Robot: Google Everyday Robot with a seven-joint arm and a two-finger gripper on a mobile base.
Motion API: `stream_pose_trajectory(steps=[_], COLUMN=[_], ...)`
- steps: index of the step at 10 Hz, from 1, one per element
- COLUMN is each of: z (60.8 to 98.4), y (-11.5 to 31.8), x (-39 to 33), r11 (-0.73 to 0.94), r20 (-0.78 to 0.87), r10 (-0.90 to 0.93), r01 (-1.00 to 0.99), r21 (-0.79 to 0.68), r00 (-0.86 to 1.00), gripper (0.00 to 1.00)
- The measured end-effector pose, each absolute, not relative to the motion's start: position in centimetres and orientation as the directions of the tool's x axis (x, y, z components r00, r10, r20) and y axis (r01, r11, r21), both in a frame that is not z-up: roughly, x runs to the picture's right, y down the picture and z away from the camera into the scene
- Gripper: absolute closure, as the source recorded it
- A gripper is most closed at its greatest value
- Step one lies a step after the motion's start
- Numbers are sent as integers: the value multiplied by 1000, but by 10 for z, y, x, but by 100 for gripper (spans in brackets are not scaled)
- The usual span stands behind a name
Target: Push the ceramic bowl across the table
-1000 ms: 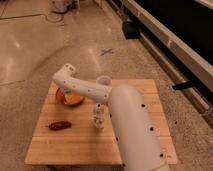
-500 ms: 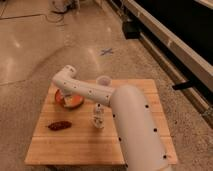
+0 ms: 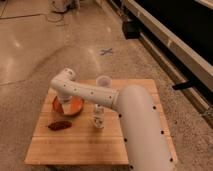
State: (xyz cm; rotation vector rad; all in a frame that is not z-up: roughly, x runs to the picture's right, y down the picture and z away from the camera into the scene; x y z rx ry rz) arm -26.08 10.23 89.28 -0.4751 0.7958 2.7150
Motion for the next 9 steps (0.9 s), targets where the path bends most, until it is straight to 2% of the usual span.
stream_pose_trajectory(steps=[5,9], z=[870,853], y=[141,151], x=[-261,-258], r11=[-739,-713], r20=[-433,-461], r10=[191,189], r01=[-420,-444], r21=[526,543], r00=[-881,-867], gripper=[20,20])
